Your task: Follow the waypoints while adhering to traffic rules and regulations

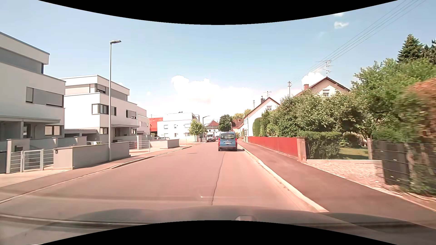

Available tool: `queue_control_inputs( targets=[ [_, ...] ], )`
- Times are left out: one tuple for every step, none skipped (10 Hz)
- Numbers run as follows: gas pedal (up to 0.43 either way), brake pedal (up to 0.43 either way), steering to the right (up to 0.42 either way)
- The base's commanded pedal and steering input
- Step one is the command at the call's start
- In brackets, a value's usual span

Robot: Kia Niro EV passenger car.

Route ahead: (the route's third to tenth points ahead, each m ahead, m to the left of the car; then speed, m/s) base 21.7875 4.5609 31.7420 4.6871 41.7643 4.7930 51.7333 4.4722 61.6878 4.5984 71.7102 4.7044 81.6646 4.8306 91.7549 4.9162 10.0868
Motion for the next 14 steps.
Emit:
queue_control_inputs(
  targets=[
    [0.130, 0.000, -0.002],
    [0.118, 0.000, -0.002],
    [0.118, 0.000, -0.001],
    [0.118, 0.000, -0.001],
    [0.118, 0.000, -0.001],
    [0.118, 0.000, -0.001],
    [0.118, 0.000, -0.001],
    [0.118, 0.000, -0.001],
    [0.118, 0.000, -0.001],
    [0.118, 0.000, -0.001],
    [0.118, 0.000, 0.000],
    [0.118, 0.000, -0.001],
    [0.110, 0.000, 0.000],
    [0.098, 0.000, 0.000]
  ],
)
